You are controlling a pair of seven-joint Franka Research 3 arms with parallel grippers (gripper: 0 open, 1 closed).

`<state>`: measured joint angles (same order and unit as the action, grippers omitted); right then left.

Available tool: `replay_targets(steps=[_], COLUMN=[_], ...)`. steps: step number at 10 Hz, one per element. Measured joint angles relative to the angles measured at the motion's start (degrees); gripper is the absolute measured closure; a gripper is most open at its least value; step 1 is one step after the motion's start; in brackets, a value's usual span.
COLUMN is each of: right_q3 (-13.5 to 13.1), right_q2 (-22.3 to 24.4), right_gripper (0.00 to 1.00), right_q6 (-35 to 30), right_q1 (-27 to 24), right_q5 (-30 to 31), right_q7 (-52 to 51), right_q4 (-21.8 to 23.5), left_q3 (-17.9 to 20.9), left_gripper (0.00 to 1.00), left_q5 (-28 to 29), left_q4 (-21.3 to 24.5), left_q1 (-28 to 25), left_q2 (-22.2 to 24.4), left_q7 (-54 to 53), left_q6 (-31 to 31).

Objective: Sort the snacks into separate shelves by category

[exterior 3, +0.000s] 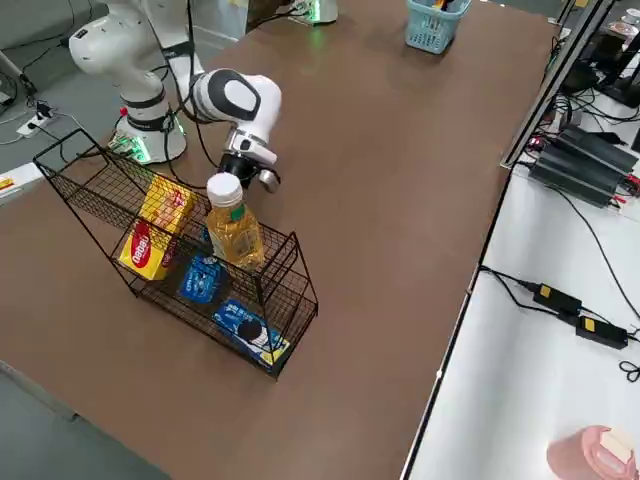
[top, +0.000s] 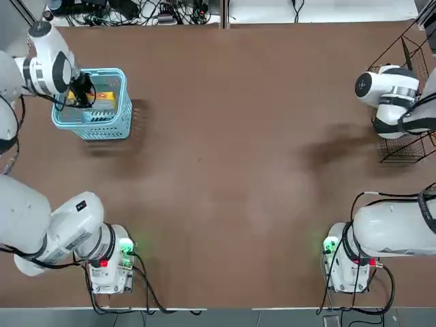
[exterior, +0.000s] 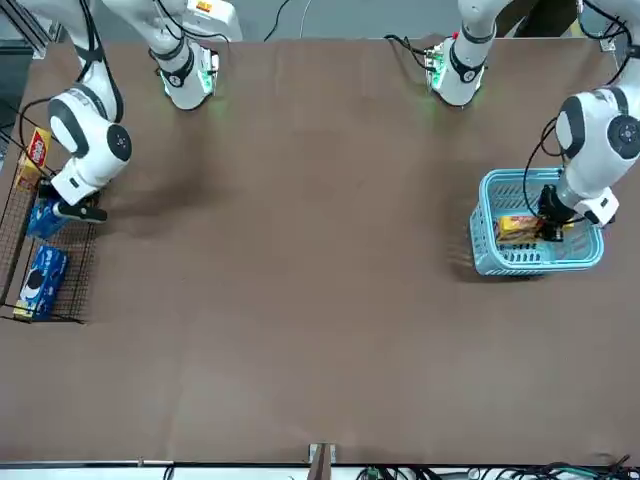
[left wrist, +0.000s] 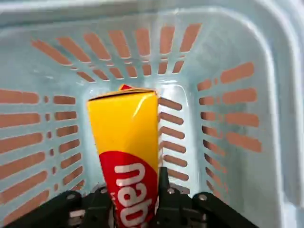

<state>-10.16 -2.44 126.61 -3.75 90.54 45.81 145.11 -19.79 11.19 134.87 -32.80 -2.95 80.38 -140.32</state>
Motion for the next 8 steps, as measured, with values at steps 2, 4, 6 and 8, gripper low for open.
replay_targets(steps=[2, 4, 6, 8], right_q3=[0.1, 0.1, 0.1, 0.1], right_q2=[-0.4, -0.7, -0.7, -0.7], right_gripper=[0.57, 0.44, 0.13, 0.07], right_q6=[0.2, 0.4, 1.2, 1.3], right_q1=[0.0, 0.1, 0.1, 0.1], right_q5=[0.8, 1.0, 1.0, 1.1], right_q7=[2.1, 2.6, 2.9, 3.0], right_q4=[0.3, 0.3, 0.3, 0.3], left_q3=[-1.1, -1.6, -4.3, -12.9], left_gripper=[0.69, 0.69, 0.69, 0.69], left_q5=[-2.7, -8.1, -12.7, -13.4], left_q4=[-4.1, -11.8, -19.4, -21.7], left_q1=[0.0, 0.0, 0.0, 0.2], left_q2=[2.9, 5.1, 6.6, 6.8], left_q7=[-0.9, -3.8, -4.7, -0.6], left_q6=[9.6, 21.8, 29.6, 30.6])
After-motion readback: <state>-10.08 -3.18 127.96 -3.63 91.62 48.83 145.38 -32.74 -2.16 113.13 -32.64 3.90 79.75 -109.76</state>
